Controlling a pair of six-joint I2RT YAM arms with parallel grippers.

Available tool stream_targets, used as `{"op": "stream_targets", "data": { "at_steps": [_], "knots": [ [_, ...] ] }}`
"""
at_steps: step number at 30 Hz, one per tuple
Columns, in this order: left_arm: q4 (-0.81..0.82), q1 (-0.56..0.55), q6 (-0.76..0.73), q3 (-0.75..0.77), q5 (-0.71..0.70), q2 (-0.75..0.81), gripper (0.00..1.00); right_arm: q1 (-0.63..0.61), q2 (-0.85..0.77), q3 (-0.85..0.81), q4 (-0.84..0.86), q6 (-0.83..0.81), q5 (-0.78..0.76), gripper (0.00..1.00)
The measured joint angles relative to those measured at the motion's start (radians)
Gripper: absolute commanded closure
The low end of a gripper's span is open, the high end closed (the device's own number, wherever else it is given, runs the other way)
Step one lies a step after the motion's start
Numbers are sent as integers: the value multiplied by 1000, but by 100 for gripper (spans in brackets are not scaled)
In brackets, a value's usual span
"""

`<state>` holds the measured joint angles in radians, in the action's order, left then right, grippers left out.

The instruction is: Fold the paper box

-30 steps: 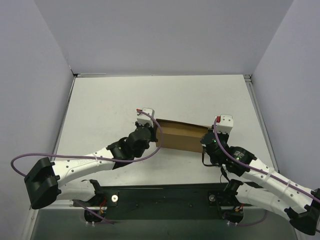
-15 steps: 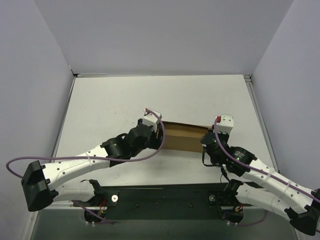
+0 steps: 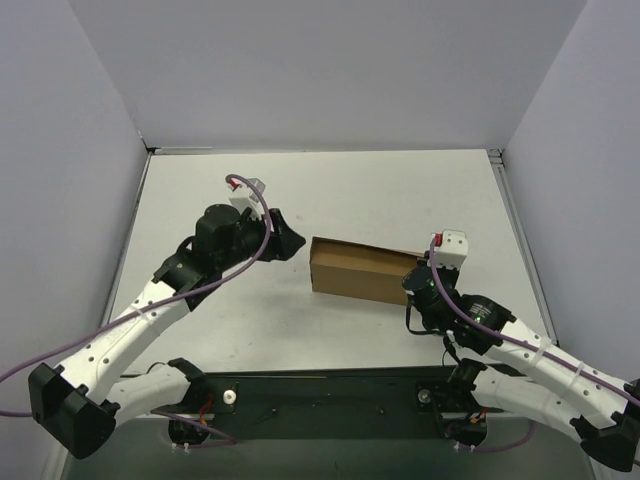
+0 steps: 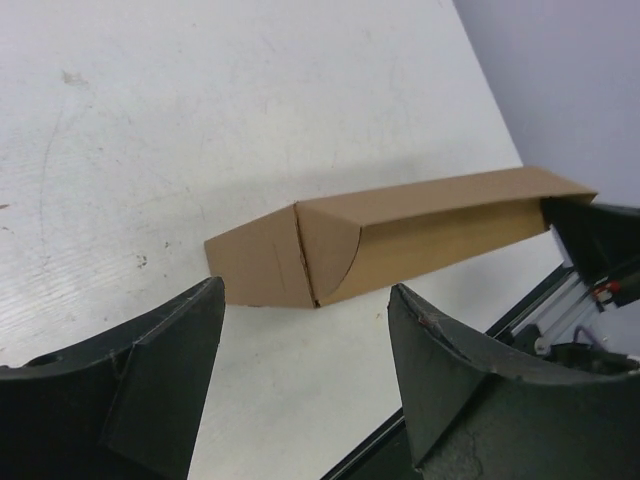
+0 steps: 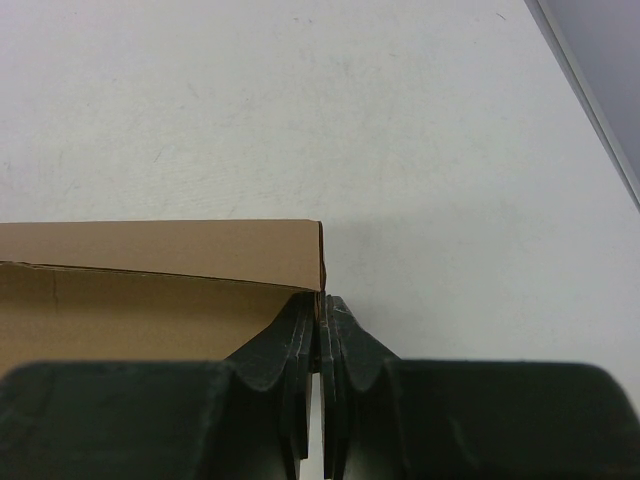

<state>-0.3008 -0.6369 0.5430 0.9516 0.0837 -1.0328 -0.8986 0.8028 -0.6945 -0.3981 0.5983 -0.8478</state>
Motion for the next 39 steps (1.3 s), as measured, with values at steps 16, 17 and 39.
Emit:
{"op": "stream_targets", "data": {
  "at_steps": [16, 17, 39],
  "knots": [
    [260, 57, 174, -6, 118, -181, 23, -6, -17, 9, -1, 0, 3, 100],
    [271, 58, 180, -6, 115, -181, 23, -6, -17, 9, -1, 0, 3, 100],
    [305, 72, 151, -123, 140, -256, 37, -7, -11, 9, 1, 0, 0, 100]
  ]
}}
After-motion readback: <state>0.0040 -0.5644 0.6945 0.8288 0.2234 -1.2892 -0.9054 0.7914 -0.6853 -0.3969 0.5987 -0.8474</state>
